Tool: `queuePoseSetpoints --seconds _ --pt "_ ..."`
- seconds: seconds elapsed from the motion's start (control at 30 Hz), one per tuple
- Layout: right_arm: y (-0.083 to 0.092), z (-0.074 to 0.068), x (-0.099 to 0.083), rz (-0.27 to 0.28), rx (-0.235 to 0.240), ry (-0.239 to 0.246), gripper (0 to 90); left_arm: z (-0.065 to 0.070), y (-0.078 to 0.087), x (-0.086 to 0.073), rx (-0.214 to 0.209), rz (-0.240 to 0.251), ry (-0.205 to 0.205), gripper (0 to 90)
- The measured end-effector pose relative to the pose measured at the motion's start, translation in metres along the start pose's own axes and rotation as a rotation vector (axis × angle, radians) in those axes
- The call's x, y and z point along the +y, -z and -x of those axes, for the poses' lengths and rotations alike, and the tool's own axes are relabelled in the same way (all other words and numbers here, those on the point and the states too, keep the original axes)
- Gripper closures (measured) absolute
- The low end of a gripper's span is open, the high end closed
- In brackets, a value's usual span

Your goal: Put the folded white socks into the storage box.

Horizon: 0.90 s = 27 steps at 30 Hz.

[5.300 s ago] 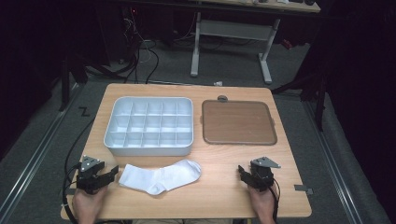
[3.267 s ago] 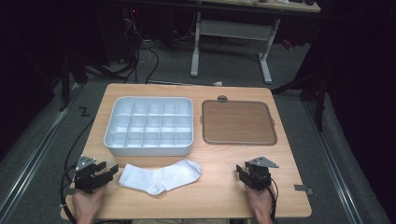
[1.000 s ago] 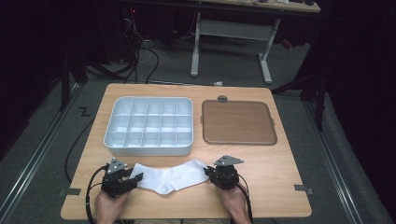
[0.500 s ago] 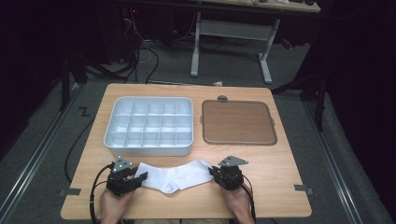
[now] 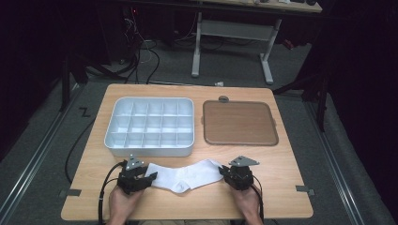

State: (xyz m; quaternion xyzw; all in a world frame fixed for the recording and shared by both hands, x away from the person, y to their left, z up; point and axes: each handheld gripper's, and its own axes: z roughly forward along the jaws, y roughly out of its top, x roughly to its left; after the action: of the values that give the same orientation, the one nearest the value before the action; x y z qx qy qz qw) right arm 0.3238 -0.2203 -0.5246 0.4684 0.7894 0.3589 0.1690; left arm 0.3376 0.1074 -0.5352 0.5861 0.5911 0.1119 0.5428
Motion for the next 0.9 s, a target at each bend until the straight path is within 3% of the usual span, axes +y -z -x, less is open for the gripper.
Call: queuePoseSetpoints --seconds 0.1,0.2,0.57,0.67,0.73,0.9 --pt "0.002 0.003 0.000 -0.010 -0.020 0.013 82.7 0.004 -0.004 -0.001 -0.009 0.013 0.018 52.4" --pt "0.005 0.010 -0.002 -0.014 -0.038 0.002 82.6 0.009 -0.009 -0.001 -0.016 -0.002 0.006 52.2" --pt "0.006 0.018 -0.005 -0.015 -0.066 -0.018 82.2 0.011 -0.017 0.001 -0.030 0.010 0.032 52.4" --pt "0.006 0.017 -0.004 -0.022 -0.072 -0.019 78.6 0.011 -0.017 0.001 -0.025 0.012 0.034 51.5" --pt "0.007 0.017 -0.003 -0.019 -0.074 -0.028 70.9 0.011 -0.016 0.001 -0.020 0.012 0.037 49.2" --pt "0.017 0.014 0.000 0.040 -0.089 -0.049 61.1 0.016 -0.006 0.003 -0.016 0.025 0.040 43.0"
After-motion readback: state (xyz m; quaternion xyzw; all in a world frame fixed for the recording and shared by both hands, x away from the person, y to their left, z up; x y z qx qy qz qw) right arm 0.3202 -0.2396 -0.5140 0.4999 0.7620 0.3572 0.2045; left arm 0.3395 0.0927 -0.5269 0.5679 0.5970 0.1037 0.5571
